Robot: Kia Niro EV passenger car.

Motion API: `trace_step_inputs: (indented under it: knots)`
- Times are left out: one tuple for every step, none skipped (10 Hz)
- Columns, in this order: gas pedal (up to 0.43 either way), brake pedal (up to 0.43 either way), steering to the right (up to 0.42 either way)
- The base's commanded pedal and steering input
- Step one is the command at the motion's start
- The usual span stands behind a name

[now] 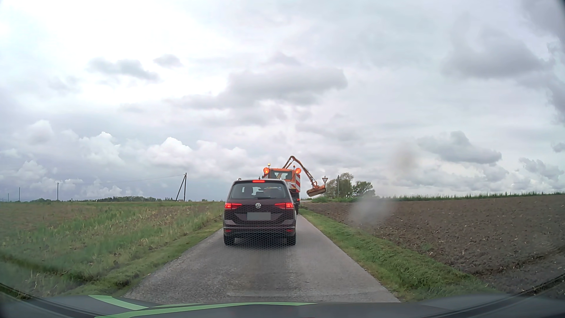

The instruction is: Follow the waypoints while adhering to traffic rules and regulations

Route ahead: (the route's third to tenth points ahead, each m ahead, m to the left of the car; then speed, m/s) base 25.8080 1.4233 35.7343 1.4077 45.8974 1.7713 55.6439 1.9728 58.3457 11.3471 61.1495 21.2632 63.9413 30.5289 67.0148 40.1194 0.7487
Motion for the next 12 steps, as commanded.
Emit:
trace_step_inputs:
  knots:
    - [0.059, 0.0, 0.005]
    - [0.059, 0.0, 0.005]
    - [0.059, 0.0, 0.005]
    - [0.067, 0.0, 0.005]
    - [0.067, 0.0, 0.005]
    - [0.067, 0.0, 0.005]
    - [0.067, 0.0, 0.005]
    - [0.067, 0.0, 0.005]
    - [0.067, 0.0, 0.005]
    - [0.067, 0.0, 0.005]
    - [0.067, 0.0, 0.005]
    - [0.067, 0.0, 0.005]
